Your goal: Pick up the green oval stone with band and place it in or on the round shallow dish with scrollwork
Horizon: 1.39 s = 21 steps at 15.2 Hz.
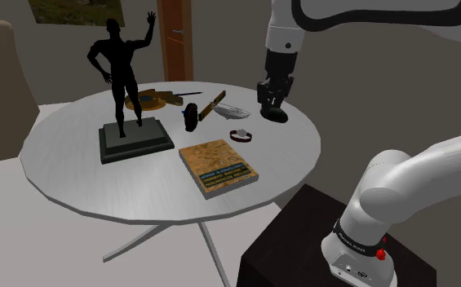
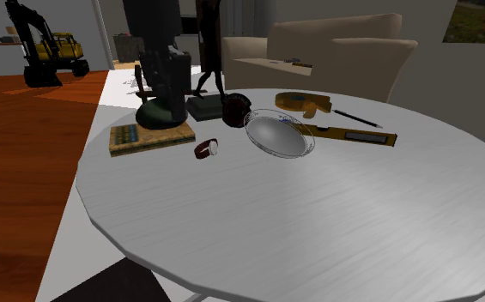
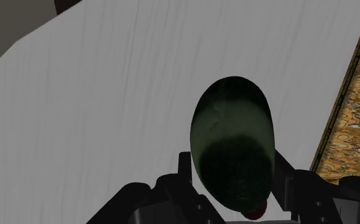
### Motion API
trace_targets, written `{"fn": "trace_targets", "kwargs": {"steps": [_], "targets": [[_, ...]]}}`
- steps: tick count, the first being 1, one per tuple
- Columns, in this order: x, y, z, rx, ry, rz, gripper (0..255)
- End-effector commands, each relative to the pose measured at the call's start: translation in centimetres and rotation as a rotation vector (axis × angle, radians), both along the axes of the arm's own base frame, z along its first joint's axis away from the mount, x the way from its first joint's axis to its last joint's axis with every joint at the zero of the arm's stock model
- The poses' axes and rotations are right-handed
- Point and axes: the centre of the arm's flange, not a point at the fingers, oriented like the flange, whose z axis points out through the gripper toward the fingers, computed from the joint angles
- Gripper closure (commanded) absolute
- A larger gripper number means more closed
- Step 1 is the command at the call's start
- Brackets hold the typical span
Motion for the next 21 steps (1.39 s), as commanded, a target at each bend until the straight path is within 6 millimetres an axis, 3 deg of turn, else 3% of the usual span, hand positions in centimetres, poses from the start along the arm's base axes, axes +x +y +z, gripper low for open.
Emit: {"fn": "trace_targets", "kwargs": {"steps": [1,4,21], "targets": [[-0.1,0.1,1.0,0.0,0.0,0.0,255],[-0.1,0.1,2.4,0.0,0.0,0.0,255],[21.7,-5.3,3.1,0.0,0.0,0.0,255]]}}
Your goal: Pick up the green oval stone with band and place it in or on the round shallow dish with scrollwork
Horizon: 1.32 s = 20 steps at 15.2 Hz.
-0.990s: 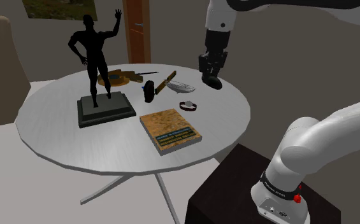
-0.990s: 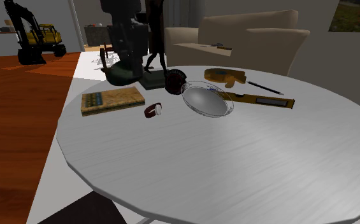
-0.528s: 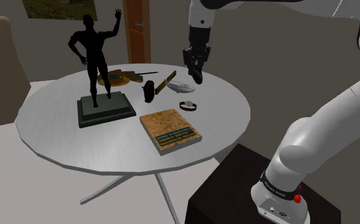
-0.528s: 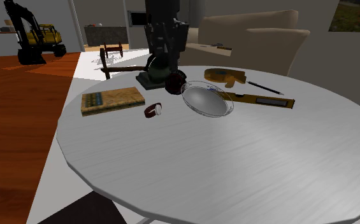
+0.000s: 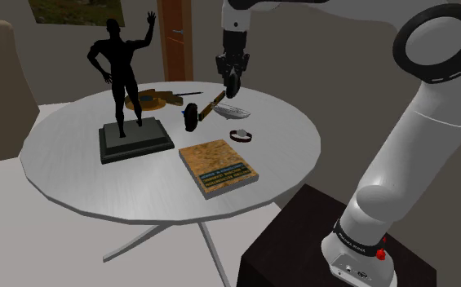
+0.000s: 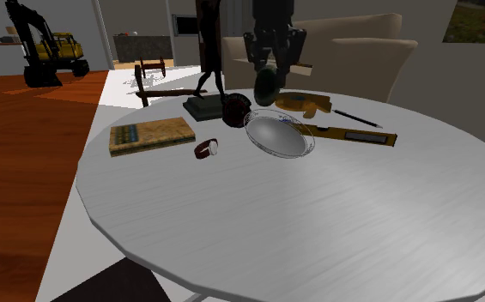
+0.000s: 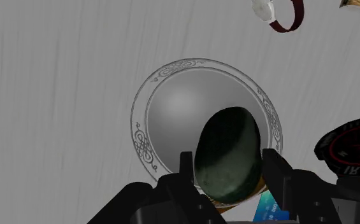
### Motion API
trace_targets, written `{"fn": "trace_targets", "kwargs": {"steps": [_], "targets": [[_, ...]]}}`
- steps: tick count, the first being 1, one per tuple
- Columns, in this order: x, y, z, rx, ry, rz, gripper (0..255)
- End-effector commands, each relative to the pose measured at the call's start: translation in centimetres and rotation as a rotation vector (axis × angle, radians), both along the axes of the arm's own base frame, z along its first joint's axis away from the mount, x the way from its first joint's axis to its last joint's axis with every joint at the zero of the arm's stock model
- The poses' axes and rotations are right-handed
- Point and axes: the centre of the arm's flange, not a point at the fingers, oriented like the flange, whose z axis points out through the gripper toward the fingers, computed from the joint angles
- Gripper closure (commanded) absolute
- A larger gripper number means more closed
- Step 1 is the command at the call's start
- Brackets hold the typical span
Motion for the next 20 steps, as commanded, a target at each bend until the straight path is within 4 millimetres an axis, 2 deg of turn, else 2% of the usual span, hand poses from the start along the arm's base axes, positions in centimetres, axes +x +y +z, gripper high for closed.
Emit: {"fn": "trace_targets", "kwargs": {"steps": [1,15,20], "targets": [[2.5,-0.4,0.1,0.0,-0.001,0.0,255],[2.5,-0.4,-7.2,0.0,-0.001,0.0,255],[2.5,-0.4,-7.6,0.0,-0.001,0.0,255]]}}
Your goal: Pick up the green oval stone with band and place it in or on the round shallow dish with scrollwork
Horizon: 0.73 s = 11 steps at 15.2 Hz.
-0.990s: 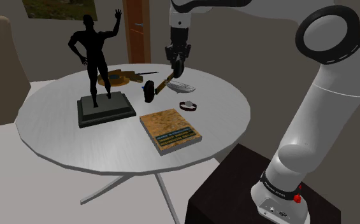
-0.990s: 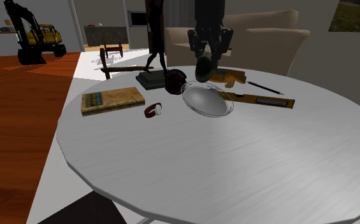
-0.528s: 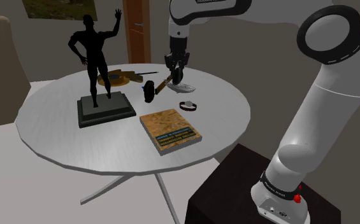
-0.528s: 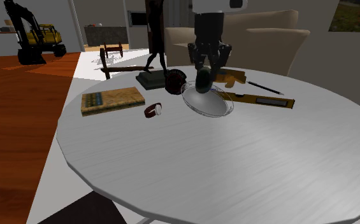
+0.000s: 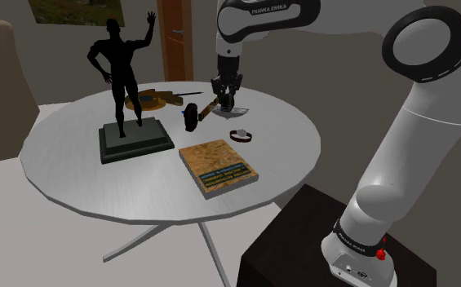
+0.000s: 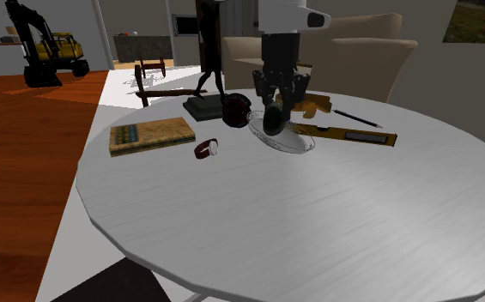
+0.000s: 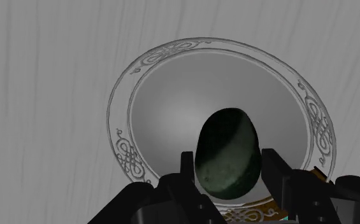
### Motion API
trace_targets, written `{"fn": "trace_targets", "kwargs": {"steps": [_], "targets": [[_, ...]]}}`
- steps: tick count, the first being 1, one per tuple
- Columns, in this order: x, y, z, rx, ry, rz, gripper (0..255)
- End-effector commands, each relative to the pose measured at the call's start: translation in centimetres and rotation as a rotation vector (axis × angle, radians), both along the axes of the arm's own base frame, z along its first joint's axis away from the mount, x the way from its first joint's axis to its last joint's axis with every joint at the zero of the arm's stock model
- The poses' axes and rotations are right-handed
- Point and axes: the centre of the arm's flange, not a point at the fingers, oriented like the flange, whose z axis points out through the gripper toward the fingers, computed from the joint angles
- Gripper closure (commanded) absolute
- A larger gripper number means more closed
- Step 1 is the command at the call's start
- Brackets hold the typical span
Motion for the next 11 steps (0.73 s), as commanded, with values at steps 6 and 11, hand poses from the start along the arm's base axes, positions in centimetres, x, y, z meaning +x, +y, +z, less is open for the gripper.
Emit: {"fn": "trace_targets", "kwargs": {"steps": [6,11], "targets": [[0.0,0.0,0.0,0.0,0.0,0.0,0],[0.0,0.0,1.3,0.0,0.0,0.0,0]]}}
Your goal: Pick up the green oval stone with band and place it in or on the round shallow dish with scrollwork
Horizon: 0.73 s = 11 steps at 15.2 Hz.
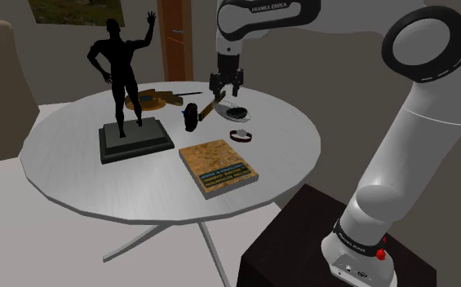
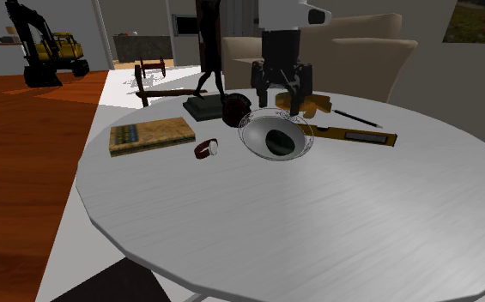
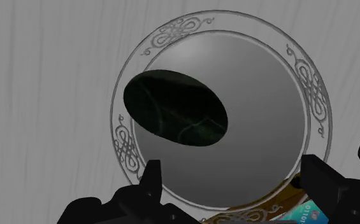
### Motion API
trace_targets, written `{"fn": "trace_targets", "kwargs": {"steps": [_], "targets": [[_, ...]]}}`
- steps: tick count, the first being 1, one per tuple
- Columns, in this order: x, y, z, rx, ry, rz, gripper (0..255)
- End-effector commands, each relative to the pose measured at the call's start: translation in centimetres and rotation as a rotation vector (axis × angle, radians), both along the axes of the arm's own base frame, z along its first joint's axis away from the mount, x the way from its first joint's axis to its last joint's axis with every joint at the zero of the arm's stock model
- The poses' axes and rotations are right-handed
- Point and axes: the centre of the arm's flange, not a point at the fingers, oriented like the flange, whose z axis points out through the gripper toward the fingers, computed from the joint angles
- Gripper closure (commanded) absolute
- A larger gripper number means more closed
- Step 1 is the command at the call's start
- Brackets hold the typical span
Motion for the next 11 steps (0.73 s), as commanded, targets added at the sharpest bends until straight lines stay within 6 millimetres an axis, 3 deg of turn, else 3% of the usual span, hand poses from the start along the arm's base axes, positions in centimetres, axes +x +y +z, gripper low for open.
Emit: {"fn": "trace_targets", "kwargs": {"steps": [1,3,11], "targets": [[-0.1,0.1,2.1,0.0,0.0,0.0,0],[-0.1,0.2,4.4,0.0,0.0,0.0,0],[-0.1,0.2,4.4,0.0,0.0,0.0,0]]}}
